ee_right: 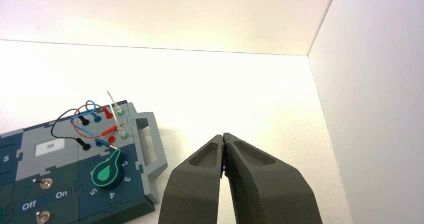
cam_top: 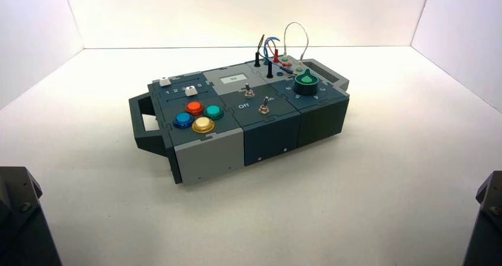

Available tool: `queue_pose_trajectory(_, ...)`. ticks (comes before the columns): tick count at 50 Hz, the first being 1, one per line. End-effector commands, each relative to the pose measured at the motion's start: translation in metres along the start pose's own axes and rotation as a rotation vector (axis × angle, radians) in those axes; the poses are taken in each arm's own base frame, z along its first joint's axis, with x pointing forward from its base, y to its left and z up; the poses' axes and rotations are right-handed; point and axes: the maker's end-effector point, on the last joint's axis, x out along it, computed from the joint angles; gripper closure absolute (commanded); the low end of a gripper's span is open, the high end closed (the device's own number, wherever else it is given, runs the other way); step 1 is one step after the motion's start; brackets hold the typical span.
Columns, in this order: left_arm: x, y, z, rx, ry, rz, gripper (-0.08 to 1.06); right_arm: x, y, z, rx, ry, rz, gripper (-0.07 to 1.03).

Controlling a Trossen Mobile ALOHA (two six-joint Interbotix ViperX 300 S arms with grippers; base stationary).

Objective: Insert the blue wire.

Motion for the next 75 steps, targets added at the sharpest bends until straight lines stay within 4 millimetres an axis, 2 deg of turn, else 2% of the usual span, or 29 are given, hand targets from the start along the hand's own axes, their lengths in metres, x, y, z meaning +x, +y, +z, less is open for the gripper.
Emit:
queue_pose_trajectory(1,-0.001,0.002,0.01,0.002,-0.026,0.009,1.01,-0.001,-0.001,0.006,0.009,-0.015,-0.003,0.98)
queue_pose_trajectory(22,-0.001,0.002,0.013,0.002,-0.037,0.01,1.01,-0.001,0.0,0.007,0.012,-0.018,0.004,0.98)
queue_pose_trajectory(33,-0.001,0.002,0.012,0.002,-0.034,0.01,1.01,0.0,0.008,0.007,0.02,-0.012,0.035,0.98)
queue_pose_trajectory(47,0.001,0.002,0.01,0.0,-0.025,0.01,1.01,0.014,0.05,-0.001,-0.116,0.102,0.18,0.97)
queue_pose_trajectory(54,0.001,0.002,0.009,0.0,-0.021,0.01,1.01,0.025,0.062,-0.01,-0.167,0.191,0.208,0.91)
queue_pose_trajectory(60,0.002,0.002,0.009,-0.001,-0.02,0.01,1.01,0.036,0.069,-0.012,-0.218,0.26,0.218,0.9)
queue_pose_trajectory(75,0.001,0.002,0.008,-0.003,-0.02,0.009,1.01,0.072,0.095,-0.002,-0.317,0.432,0.247,0.87)
